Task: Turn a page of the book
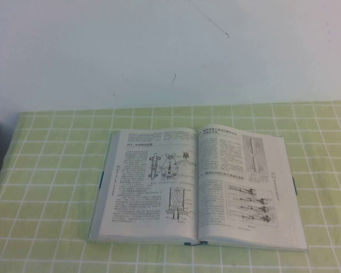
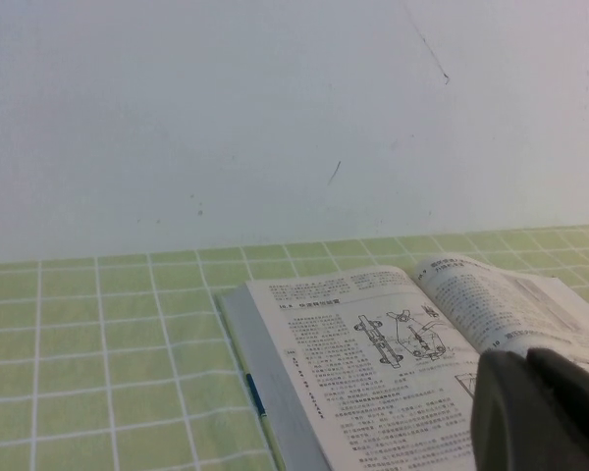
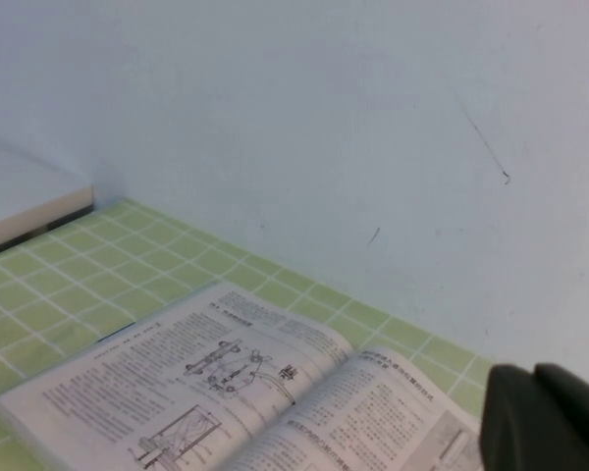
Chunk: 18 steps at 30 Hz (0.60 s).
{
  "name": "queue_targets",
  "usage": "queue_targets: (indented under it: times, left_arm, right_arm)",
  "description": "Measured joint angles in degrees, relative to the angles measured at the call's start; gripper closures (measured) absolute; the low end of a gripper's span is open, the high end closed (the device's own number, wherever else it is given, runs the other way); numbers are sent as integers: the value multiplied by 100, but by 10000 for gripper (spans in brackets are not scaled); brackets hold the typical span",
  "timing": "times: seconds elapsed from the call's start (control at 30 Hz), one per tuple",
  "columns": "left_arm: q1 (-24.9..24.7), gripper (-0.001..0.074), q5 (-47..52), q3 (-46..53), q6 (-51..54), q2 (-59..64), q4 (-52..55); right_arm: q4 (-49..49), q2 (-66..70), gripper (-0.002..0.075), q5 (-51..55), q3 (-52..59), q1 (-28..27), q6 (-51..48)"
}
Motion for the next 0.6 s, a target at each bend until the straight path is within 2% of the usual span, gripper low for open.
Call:
queue_targets:
  times: [0.6]
  left_arm:
    - [0,738,-11,48,23,-12,-49]
  right_arm:
    - [-11,0,728,-88,13,0,0]
